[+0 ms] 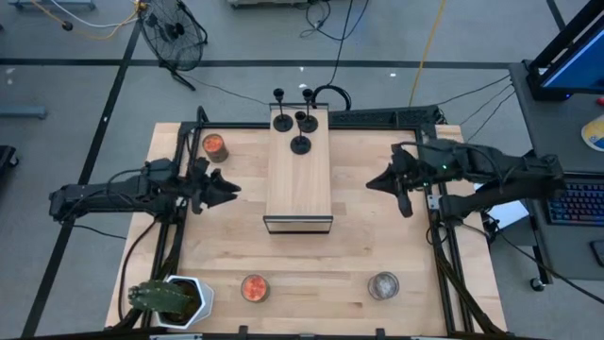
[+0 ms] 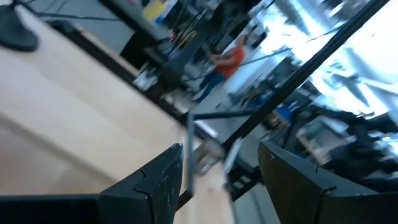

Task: Pick & Place candle stick holders
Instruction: Put the top orange scented candle on the shelf

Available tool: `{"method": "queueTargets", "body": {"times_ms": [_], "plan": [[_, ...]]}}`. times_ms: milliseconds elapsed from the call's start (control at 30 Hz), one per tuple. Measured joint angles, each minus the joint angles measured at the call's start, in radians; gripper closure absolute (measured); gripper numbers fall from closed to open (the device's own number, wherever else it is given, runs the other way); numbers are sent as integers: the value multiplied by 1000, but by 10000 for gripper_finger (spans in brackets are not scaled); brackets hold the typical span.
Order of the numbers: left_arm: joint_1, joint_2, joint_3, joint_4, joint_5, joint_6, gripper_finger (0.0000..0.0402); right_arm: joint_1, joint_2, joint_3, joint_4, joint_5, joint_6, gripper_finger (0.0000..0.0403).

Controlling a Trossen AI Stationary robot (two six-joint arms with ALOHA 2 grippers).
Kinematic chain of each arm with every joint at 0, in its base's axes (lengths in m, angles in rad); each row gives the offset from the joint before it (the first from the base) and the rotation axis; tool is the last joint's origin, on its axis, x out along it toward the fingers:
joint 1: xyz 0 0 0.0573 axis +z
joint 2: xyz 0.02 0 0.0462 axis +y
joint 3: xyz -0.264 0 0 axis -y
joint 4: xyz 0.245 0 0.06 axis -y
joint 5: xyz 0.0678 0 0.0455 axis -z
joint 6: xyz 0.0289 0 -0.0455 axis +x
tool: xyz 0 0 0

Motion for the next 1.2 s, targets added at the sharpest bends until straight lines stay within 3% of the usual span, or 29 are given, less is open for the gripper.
{"method": "queueTargets", "body": {"times_ms": [267, 467, 567, 733, 967, 1067, 1200], "plan": [[-41, 23, 14, 32, 16, -68, 188, 0, -212, -311, 253, -1, 68, 403], [-136, 140, 107, -20, 2, -112, 188, 0, -333, -482, 395, -1, 118, 403], [-188, 214, 207, -180, -43, -125, 188, 0, -380, -551, 471, -1, 142, 403], [-238, 322, 437, -600, -184, -169, 188, 0, -430, -635, 555, -1, 169, 403], [-188, 399, 725, -1187, -418, -343, 188, 0, -445, -675, 586, 2, 177, 403], [-139, 398, 780, -1264, -496, -348, 188, 0, -445, -675, 587, 2, 177, 403], [-106, 387, 796, -1193, -623, -281, 188, 0, -445, -675, 587, 2, 177, 403]]}}
